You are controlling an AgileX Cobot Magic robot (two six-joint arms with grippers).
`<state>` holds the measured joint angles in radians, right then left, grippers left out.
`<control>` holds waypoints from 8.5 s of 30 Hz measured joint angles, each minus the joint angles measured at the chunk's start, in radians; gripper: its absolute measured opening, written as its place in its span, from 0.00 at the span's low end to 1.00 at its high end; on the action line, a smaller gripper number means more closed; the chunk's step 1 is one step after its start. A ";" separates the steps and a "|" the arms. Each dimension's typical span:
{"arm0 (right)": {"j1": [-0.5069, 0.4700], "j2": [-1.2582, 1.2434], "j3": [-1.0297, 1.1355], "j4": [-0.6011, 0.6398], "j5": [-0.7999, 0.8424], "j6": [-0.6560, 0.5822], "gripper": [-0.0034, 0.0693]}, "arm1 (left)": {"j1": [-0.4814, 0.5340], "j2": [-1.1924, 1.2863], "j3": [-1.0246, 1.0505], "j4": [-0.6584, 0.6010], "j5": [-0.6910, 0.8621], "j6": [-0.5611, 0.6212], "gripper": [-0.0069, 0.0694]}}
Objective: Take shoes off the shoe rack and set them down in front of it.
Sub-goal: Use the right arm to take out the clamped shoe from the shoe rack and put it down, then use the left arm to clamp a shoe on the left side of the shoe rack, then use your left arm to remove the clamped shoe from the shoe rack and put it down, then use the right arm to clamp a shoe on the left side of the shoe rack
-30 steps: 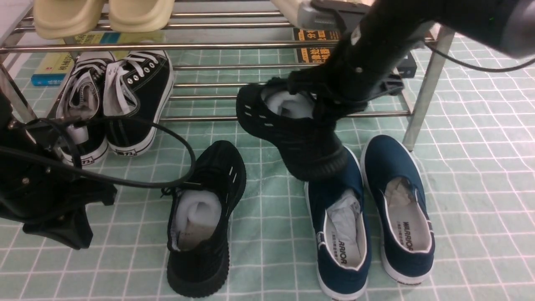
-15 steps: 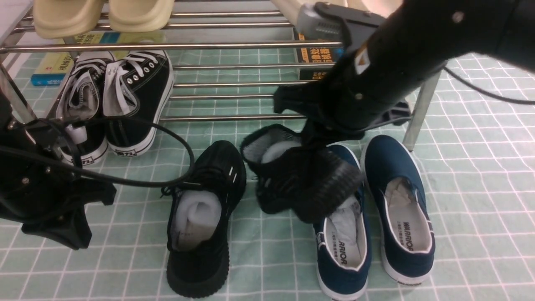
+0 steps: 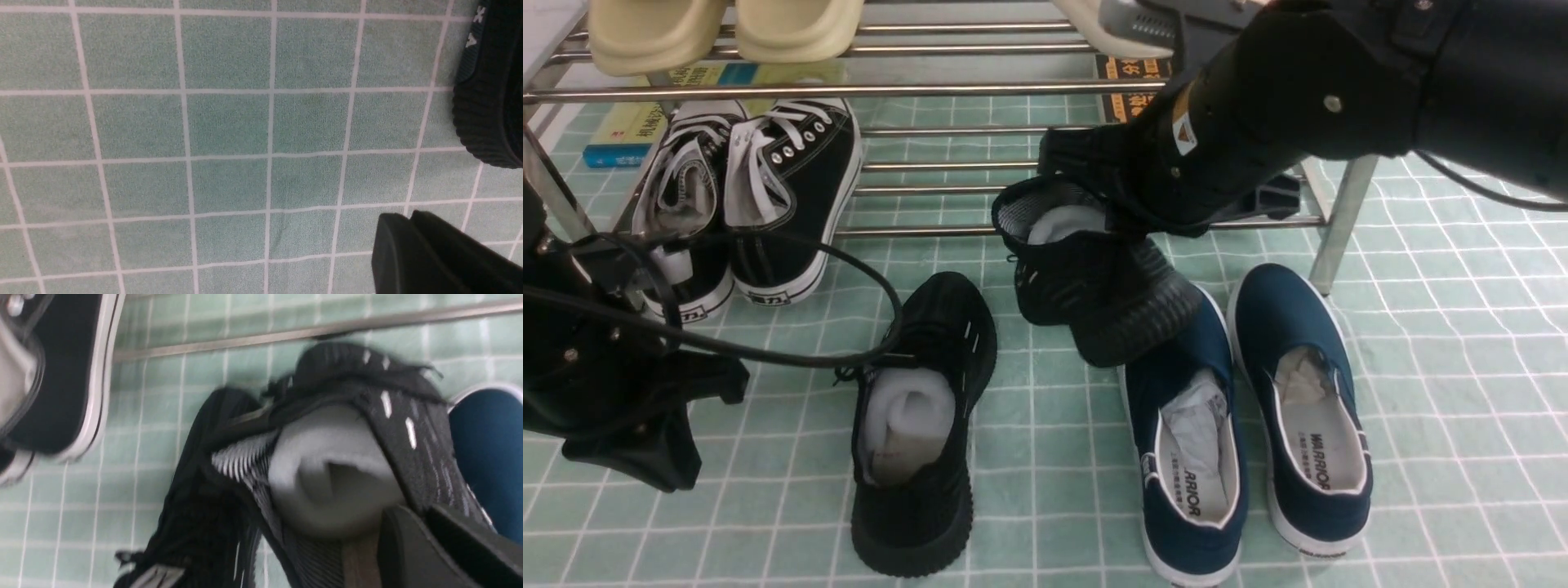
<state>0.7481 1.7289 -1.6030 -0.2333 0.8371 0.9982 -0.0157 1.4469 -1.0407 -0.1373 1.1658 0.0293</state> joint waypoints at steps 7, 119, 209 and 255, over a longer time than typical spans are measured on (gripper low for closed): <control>0.029 0.060 0.000 -0.033 0.019 0.112 0.15 | 0.000 0.000 0.000 0.000 0.003 -0.001 0.16; 0.131 -1.011 0.615 0.307 0.427 -0.678 0.05 | 0.000 0.370 -0.399 0.479 -0.356 -0.617 0.16; 0.131 -0.519 0.494 0.485 0.349 -0.925 0.12 | 0.175 -0.233 0.073 0.401 0.005 -0.346 0.10; 0.003 0.970 -1.334 0.605 0.007 -0.467 0.69 | 0.120 -0.342 0.187 0.273 0.014 -0.342 0.12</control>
<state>0.7512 2.6993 -2.9367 0.3715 0.8444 0.5312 0.1041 1.1051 -0.8535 0.1356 1.1802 -0.3132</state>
